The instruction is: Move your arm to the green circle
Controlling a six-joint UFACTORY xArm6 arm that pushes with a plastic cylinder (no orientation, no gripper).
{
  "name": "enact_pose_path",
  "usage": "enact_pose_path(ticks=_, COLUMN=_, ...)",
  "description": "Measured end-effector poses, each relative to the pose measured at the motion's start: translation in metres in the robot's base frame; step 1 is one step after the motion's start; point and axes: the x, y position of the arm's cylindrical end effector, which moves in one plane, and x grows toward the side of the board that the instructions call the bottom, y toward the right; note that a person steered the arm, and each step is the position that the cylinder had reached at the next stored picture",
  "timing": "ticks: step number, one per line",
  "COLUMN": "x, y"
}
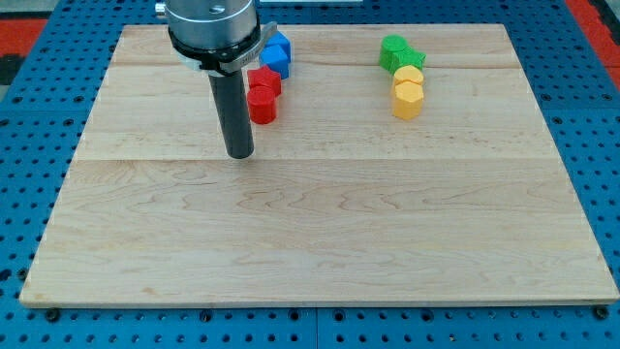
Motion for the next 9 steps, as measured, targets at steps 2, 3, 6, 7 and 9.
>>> enact_pose_path(ticks=2, x=0.000, y=0.000)
enact_pose_path(ticks=3, x=0.011, y=0.011)
enact_pose_path(ticks=6, x=0.027, y=0.055)
enact_pose_path(ticks=7, x=0.025, y=0.083)
enact_pose_path(ticks=9, x=0.001, y=0.271)
